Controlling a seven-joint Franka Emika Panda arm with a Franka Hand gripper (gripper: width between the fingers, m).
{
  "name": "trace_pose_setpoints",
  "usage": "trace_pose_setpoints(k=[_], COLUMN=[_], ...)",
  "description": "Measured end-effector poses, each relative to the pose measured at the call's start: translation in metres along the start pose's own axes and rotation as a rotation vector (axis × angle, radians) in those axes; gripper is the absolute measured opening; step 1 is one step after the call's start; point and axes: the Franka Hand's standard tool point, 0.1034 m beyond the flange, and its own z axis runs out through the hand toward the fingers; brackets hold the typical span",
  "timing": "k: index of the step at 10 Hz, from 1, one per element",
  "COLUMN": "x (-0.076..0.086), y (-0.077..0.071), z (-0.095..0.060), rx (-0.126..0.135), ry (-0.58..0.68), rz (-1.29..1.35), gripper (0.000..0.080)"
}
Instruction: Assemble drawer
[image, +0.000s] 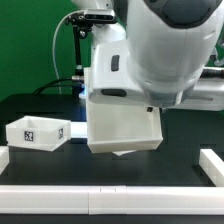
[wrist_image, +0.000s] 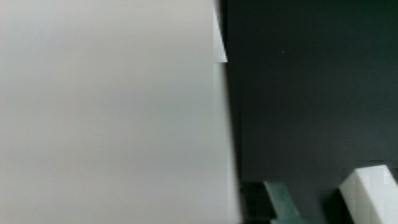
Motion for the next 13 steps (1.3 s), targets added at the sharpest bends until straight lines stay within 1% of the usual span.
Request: trace_pose_setpoints(k=[1,5,6,7,8,9,10,11,13], x=[0.0,0.002,-0.003,-0.002,-0.003,-0.006,0.005,0.012,0.015], y=[-0.003,0.001,0.009,0.014,0.017,0.025,0.029,0.029,0.03], z=[0.002,0.004,0.007,0.012,0.016,0.025,0.032,0.037,0.041], rx=[-0.003,0.001,0.0,0.0,0.004,0.015,0.023,0.027,0.027], ry=[0.002,-0.003,-0.043,-0.079,-0.089,-0.143,-0.135,-0.115,-0.115], rz=[-0.005,0.001,0.015,0.023,0.028,0.058,0.068,0.071,0.073], gripper=[0.0068,0.0068,0.0068,0.0068,0.0068,0.0068,0.0068,0.0068,0.0068])
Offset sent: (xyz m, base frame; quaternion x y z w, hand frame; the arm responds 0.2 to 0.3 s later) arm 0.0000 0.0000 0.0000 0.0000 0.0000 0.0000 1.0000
